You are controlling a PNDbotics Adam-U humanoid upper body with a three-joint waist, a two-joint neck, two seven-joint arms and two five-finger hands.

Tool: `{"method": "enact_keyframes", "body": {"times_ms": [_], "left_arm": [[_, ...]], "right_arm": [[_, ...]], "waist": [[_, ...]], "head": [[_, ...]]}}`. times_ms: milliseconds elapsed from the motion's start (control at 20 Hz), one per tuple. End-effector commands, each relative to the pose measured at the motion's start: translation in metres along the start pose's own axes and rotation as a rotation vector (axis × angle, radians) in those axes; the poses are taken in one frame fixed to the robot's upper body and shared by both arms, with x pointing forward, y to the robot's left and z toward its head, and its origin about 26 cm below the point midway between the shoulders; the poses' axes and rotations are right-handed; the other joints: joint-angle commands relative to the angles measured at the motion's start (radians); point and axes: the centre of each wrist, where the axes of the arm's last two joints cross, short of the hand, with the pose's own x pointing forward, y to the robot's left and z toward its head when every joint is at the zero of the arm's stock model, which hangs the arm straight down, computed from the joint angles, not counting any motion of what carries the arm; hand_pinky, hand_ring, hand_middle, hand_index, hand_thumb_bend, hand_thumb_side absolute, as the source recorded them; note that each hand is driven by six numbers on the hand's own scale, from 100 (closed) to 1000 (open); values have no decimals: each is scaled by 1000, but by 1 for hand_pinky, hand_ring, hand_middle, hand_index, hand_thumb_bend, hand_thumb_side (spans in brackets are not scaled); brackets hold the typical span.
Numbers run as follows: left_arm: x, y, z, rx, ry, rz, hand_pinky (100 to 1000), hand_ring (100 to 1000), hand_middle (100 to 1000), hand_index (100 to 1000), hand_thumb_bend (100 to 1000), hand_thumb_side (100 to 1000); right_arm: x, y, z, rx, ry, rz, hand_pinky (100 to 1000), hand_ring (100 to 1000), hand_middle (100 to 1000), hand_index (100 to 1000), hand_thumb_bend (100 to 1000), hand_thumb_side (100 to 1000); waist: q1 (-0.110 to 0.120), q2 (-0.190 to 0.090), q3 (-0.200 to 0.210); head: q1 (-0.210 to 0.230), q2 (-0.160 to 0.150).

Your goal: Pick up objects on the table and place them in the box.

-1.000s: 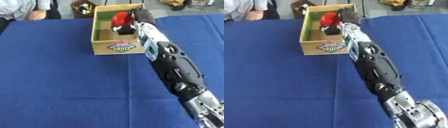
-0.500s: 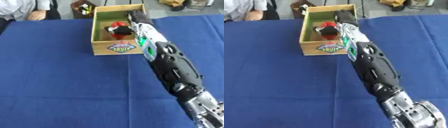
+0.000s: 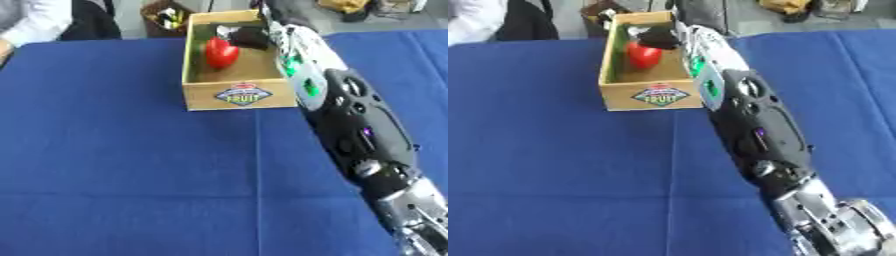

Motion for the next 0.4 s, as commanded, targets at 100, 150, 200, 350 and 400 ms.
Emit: {"method": "enact_keyframes", "body": {"times_ms": [100, 150, 200, 350, 400], "left_arm": [[6, 3, -3, -3, -19, -20, 413, 529, 545, 826, 455, 833], [6, 4, -3, -2, -18, -22, 413, 529, 545, 826, 455, 834], [6, 4, -2, -1, -17, -23, 413, 529, 545, 826, 455, 834], [6, 4, -2, 1, -15, -28, 413, 528, 545, 827, 455, 833], [6, 5, -1, 2, -15, -29, 414, 528, 545, 827, 456, 834]], "right_arm": [[1, -44, 10, -137, -73, -42, 844, 888, 707, 857, 505, 879], [0, -50, 14, -151, -92, -48, 842, 888, 706, 856, 508, 878], [-1, -55, 18, -161, -110, -53, 840, 887, 705, 856, 512, 878], [-8, -68, 29, -191, -153, -53, 833, 886, 709, 854, 501, 910], [-11, -72, 33, -201, -160, -51, 833, 885, 709, 854, 498, 909]], "waist": [[3, -29, -3], [4, -31, -5], [4, -32, -7], [5, -35, -12], [6, -35, -14]], "head": [[10, -1], [13, 1], [15, 3], [23, 7], [25, 8]]}}
